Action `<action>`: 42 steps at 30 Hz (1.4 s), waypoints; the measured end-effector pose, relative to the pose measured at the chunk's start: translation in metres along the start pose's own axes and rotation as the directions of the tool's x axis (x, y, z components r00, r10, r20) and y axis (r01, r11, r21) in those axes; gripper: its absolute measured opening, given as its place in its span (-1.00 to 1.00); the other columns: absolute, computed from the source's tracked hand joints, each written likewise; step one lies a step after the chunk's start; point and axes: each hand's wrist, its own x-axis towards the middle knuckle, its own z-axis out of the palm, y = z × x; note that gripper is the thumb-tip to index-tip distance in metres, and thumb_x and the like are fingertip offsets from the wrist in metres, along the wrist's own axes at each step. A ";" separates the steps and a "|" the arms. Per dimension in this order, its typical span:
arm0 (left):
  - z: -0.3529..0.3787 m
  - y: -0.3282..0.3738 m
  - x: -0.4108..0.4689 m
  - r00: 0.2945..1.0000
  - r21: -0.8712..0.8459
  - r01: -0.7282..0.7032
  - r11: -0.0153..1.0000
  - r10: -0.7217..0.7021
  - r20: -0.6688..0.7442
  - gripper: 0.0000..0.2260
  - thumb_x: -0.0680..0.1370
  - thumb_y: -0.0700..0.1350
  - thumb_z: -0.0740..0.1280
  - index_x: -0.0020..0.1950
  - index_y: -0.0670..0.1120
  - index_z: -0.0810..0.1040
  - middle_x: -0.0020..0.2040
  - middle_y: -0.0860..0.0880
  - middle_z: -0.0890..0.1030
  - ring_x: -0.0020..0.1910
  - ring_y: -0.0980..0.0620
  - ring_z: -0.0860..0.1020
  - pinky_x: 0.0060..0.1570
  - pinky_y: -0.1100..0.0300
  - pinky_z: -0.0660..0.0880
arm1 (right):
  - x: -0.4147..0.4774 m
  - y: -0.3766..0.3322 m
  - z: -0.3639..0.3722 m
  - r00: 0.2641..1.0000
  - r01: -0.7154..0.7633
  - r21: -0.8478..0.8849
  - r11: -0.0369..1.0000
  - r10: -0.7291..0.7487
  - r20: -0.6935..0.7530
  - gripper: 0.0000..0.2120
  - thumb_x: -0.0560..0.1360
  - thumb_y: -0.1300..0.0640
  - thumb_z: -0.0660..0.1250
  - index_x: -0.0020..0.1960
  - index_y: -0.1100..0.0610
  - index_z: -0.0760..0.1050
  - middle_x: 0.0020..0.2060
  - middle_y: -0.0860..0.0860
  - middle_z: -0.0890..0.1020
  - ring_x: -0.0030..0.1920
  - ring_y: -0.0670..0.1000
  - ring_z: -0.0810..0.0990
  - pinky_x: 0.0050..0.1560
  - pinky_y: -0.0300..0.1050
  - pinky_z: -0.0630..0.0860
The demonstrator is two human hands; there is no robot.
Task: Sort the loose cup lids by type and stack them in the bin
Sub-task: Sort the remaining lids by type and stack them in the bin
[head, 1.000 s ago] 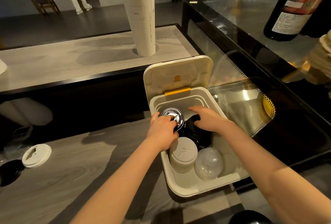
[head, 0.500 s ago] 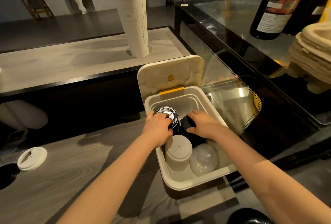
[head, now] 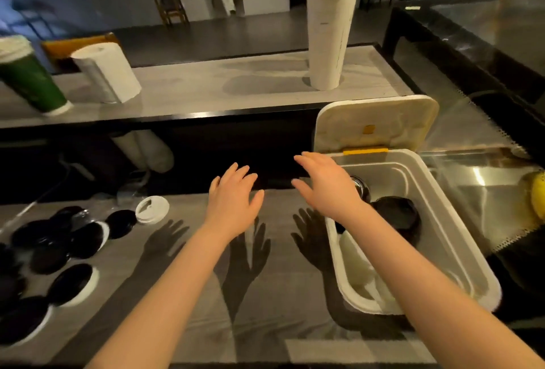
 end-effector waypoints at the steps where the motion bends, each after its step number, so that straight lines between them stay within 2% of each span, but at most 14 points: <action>1: -0.004 -0.015 -0.006 0.999 0.011 0.037 0.999 -0.037 0.000 -0.58 0.61 0.06 0.14 0.44 -0.03 0.33 0.50 0.00 0.25 0.52 0.02 0.05 0.46 -0.05 0.01 | 0.005 -0.014 0.008 0.999 0.026 0.006 1.000 -0.026 0.027 -0.48 0.58 -0.05 0.21 0.49 0.07 0.22 0.47 0.02 0.29 0.47 0.01 0.21 0.41 -0.05 0.22; 6: -0.019 -0.097 -0.035 0.982 0.049 0.187 0.981 -0.188 0.009 -0.57 0.61 0.05 0.13 0.45 -0.07 0.31 0.51 -0.02 0.22 0.53 0.00 0.02 0.47 -0.09 0.03 | 0.028 -0.081 0.047 0.982 0.130 0.037 0.991 -0.134 0.130 -0.49 0.59 -0.05 0.19 0.49 0.06 0.22 0.46 0.02 0.30 0.47 0.03 0.22 0.40 -0.03 0.26; 12: -0.033 -0.203 -0.060 0.956 0.092 0.285 0.954 -0.290 0.045 -0.57 0.60 0.04 0.17 0.43 -0.09 0.32 0.50 -0.03 0.24 0.52 -0.02 0.05 0.43 -0.06 0.05 | 0.060 -0.166 0.100 0.961 0.164 0.030 0.986 -0.166 0.221 -0.52 0.57 -0.05 0.21 0.44 0.07 0.29 0.37 0.01 0.41 0.36 0.07 0.35 0.28 0.01 0.40; 16: -0.043 -0.280 -0.071 0.926 0.076 0.363 0.929 -0.369 0.085 -0.55 0.61 0.06 0.14 0.47 -0.05 0.25 0.52 -0.01 0.19 0.52 0.01 0.03 0.46 -0.04 0.02 | 0.087 -0.223 0.136 0.948 0.145 0.018 0.989 -0.145 0.285 -0.53 0.55 -0.05 0.23 0.42 0.06 0.32 0.33 0.03 0.44 0.32 0.09 0.38 0.24 0.05 0.43; 22: -0.046 -0.383 -0.075 0.900 0.074 0.409 0.909 -0.416 0.132 -0.54 0.60 0.07 0.17 0.47 -0.07 0.26 0.50 -0.01 0.23 0.52 0.00 0.05 0.43 -0.07 0.13 | 0.124 -0.281 0.197 0.929 0.076 -0.008 0.997 -0.068 0.364 -0.56 0.55 -0.05 0.24 0.38 0.05 0.35 0.31 0.04 0.45 0.30 0.10 0.41 0.19 0.04 0.46; 26: -0.043 -0.430 -0.056 0.834 0.076 0.456 0.887 -0.456 0.310 -0.49 0.62 0.08 0.12 0.51 -0.09 0.13 0.53 -0.04 0.12 0.51 -0.05 0.03 0.44 -0.03 0.13 | 0.142 -0.300 0.236 0.900 -0.032 -0.011 0.999 0.033 0.435 -0.56 0.55 -0.01 0.25 0.39 0.07 0.35 0.33 0.06 0.44 0.31 0.10 0.43 0.23 -0.02 0.44; 29: -0.039 -0.453 -0.038 0.802 0.057 0.477 0.877 -0.461 0.381 -0.45 0.61 0.11 0.12 0.53 -0.07 0.08 0.54 -0.03 0.10 0.50 -0.08 0.07 0.42 -0.02 0.19 | 0.155 -0.307 0.261 0.888 -0.072 0.027 0.997 0.052 0.458 -0.60 0.53 0.04 0.27 0.35 0.05 0.39 0.32 0.06 0.46 0.30 0.09 0.45 0.22 -0.09 0.40; 32: -0.031 -0.468 -0.027 0.816 0.006 0.436 0.900 -0.398 0.418 -0.44 0.61 0.12 0.12 0.54 -0.06 0.07 0.54 -0.01 0.08 0.51 -0.07 0.04 0.43 0.00 0.16 | 0.174 -0.316 0.283 0.857 -0.039 0.032 0.999 0.017 0.515 -0.45 0.53 0.07 0.29 0.47 0.11 0.23 0.46 0.08 0.29 0.44 0.11 0.28 0.36 -0.05 0.30; 35: -0.023 -0.475 -0.019 0.829 -0.004 0.404 0.915 -0.365 0.423 -0.47 0.61 0.12 0.10 0.52 -0.07 0.12 0.53 -0.01 0.13 0.50 -0.07 0.06 0.42 0.02 0.16 | 0.199 -0.328 0.300 0.831 -0.007 -0.010 1.000 0.011 0.556 -0.33 0.54 0.10 0.29 0.54 0.07 0.03 0.54 0.07 0.08 0.51 0.14 0.10 0.45 0.03 0.21; 37: -0.020 -0.478 -0.013 0.837 0.032 0.388 0.921 -0.367 0.406 -0.48 0.61 0.13 0.09 0.51 -0.08 0.16 0.51 -0.04 0.19 0.48 -0.09 0.09 0.39 0.02 0.20 | 0.215 -0.335 0.310 0.831 0.014 -0.039 0.999 0.010 0.556 -0.31 0.54 0.11 0.26 0.55 0.02 -0.03 0.54 0.05 0.05 0.51 0.16 0.06 0.43 0.08 0.23; 39: -0.018 -0.481 -0.007 0.842 0.072 0.381 0.922 -0.378 0.386 -0.49 0.61 0.14 0.08 0.49 -0.08 0.20 0.48 -0.07 0.24 0.46 -0.10 0.12 0.37 0.02 0.22 | 0.228 -0.340 0.320 0.833 0.064 -0.095 0.993 -0.001 0.554 -0.31 0.56 0.10 0.23 0.55 0.00 -0.08 0.51 0.06 0.10 0.48 0.18 0.12 0.40 0.11 0.27; 42: -0.015 -0.481 -0.002 0.824 0.103 0.389 0.915 -0.396 0.406 -0.50 0.60 0.17 0.08 0.45 -0.08 0.25 0.45 -0.10 0.29 0.45 -0.13 0.15 0.35 0.00 0.22 | 0.235 -0.340 0.332 0.794 0.146 -0.162 0.976 -0.018 0.608 -0.29 0.57 0.05 0.22 0.55 -0.04 -0.13 0.50 0.05 0.10 0.47 0.18 0.13 0.40 0.12 0.25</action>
